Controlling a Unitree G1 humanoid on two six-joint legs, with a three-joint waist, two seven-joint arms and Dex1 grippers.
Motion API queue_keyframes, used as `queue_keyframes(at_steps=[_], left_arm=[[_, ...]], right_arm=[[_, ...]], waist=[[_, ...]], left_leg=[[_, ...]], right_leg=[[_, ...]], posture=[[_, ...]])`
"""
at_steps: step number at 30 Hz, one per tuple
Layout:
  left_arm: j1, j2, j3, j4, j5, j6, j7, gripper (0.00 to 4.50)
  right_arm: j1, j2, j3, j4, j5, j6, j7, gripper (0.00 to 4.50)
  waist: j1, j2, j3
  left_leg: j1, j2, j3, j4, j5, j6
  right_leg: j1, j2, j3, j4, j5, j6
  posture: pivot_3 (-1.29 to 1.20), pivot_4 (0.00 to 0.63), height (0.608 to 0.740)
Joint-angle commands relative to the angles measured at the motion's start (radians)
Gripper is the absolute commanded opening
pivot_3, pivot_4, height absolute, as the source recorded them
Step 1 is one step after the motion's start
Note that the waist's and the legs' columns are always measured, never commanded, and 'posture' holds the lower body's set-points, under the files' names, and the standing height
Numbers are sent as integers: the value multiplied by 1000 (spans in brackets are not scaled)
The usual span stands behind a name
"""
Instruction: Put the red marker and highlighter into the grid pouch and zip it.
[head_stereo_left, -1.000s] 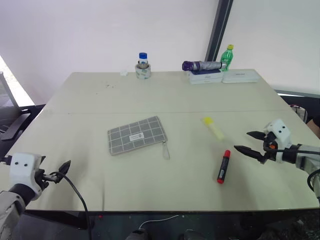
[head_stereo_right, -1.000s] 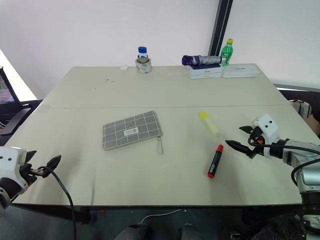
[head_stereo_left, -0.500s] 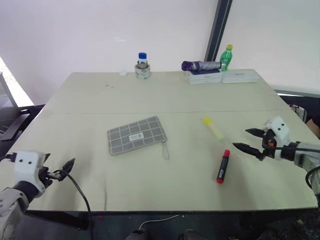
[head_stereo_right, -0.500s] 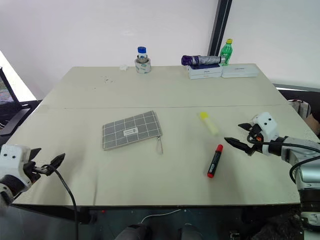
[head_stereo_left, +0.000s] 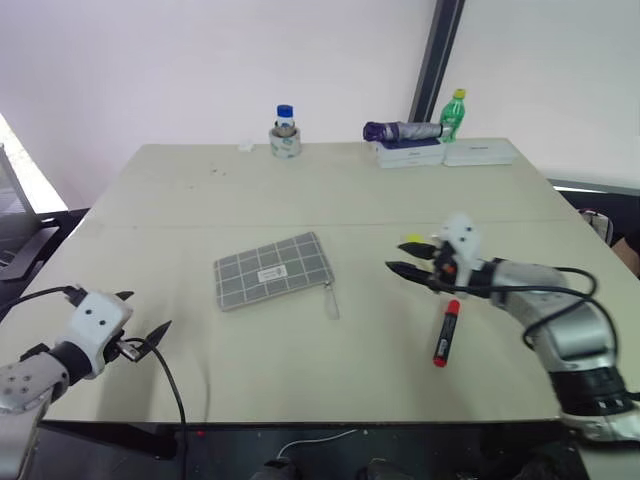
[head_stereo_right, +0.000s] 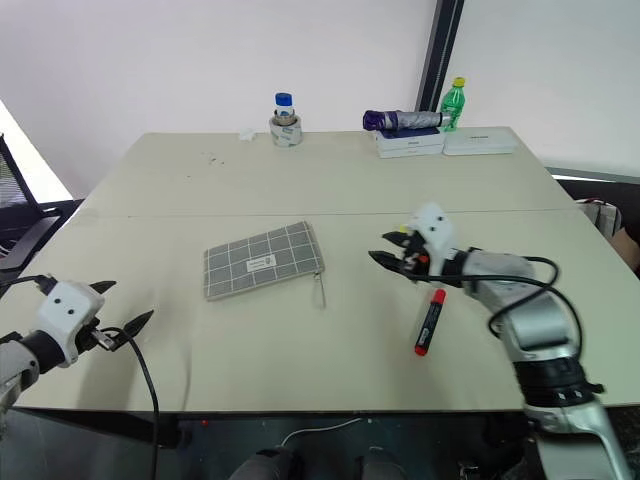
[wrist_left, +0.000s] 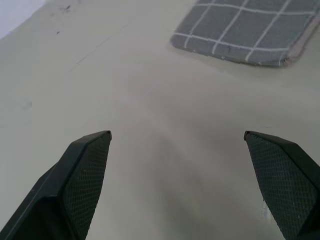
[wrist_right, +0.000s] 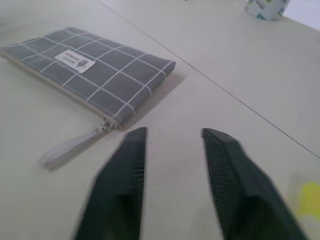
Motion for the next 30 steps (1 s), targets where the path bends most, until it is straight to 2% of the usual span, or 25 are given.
queue_keyframes(at_steps=[1,7,13,18,23,30], left_arm=[[-62,28,-61,102,85,-124,1,4500],[-229,17,-191,284,231,-320,66,4500],[-366,-8,-280,452,332,-489,160,4500],[-412,-13,-338,515,362,-570,159,4500],[-427,-17,-374,533,371,-620,152,4500],[-422,-20,-385,501,341,-635,131,4500]], right_arm=[[-52,50,38,11,-58,20,-90,23],[-125,186,100,194,-183,-35,-252,23],[-202,281,129,406,-246,-87,-312,23],[-243,347,148,495,-253,-114,-284,23],[-250,408,179,490,-239,-110,-216,23],[-246,425,187,481,-260,-116,-211,23]], waist=[[0,0,0],[-1,0,0],[-15,0,0],[-33,0,0],[-31,0,0],[-28,0,0]], left_leg=[[-1,0,0,0,0,0],[-1,-1,0,0,3,-6],[-2,-1,0,0,4,-7],[-2,-1,0,0,5,-8],[-2,-1,0,0,5,-8],[-2,-2,0,1,5,-8]], right_leg=[[-1,0,0,0,0,0],[-1,0,0,0,0,0],[-4,0,0,3,0,0],[-5,0,1,5,0,0],[-6,1,1,5,0,0],[-6,0,1,6,0,0]], posture=[[0,150,740],[0,150,740],[0,150,740],[0,150,740],[0,150,740],[0,150,740]])
